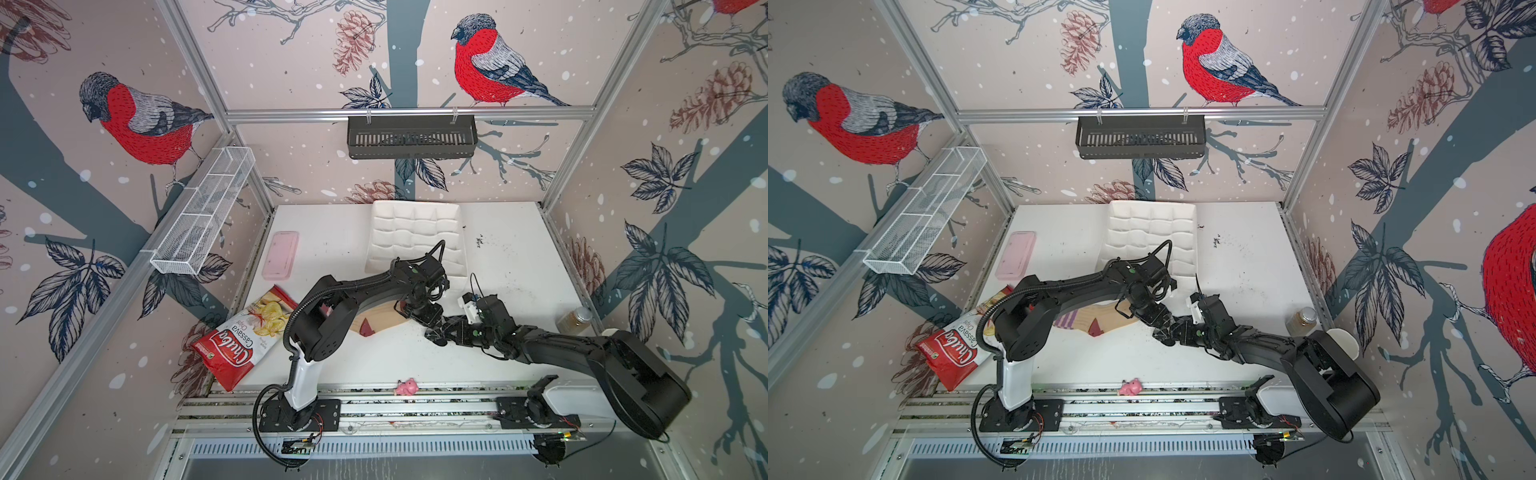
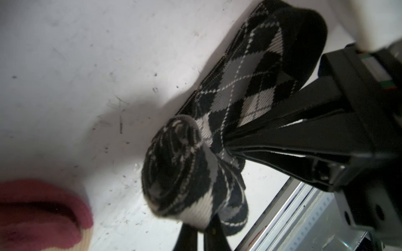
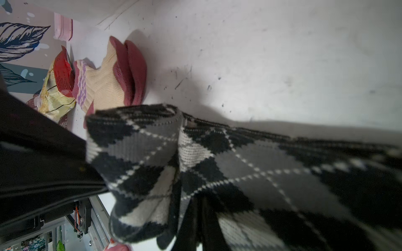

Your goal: Roll the socks

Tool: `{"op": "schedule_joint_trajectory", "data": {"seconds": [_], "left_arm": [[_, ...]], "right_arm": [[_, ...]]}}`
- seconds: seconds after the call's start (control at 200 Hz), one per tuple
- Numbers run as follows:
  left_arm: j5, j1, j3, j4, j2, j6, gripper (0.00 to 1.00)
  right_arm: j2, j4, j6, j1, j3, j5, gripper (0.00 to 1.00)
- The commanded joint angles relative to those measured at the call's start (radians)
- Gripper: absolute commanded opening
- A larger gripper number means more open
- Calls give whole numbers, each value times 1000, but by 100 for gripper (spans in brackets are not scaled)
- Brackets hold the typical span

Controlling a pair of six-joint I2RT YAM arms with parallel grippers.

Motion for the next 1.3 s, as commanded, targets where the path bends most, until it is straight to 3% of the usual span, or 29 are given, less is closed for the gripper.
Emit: {"op": "schedule_joint_trajectory", "data": {"seconds": [0.0,0.16,0.415,0.645,0.811,1.081,1.296], "left_arm": [[-56,-21,38,-105,28,34,0],[-76,-42,87,-144,55,36,0],[82,-42,96,-50,43,20,8],[136,-43,86,2,62,3,10],[164,-43,70,48,63,-9,22],[145,-27,17,153,92,-46,1],[109,-1,-47,255,72,-101,0]], "right_arm": [[8,-26,12,4,2,32,10],[9,-21,10,4,2,31,10],[27,15,18,4,-12,22,10],[28,19,17,4,-15,19,10],[30,22,18,2,-18,19,10],[-19,-23,13,-10,-16,22,12],[-49,-49,13,-16,-19,24,13]]}}
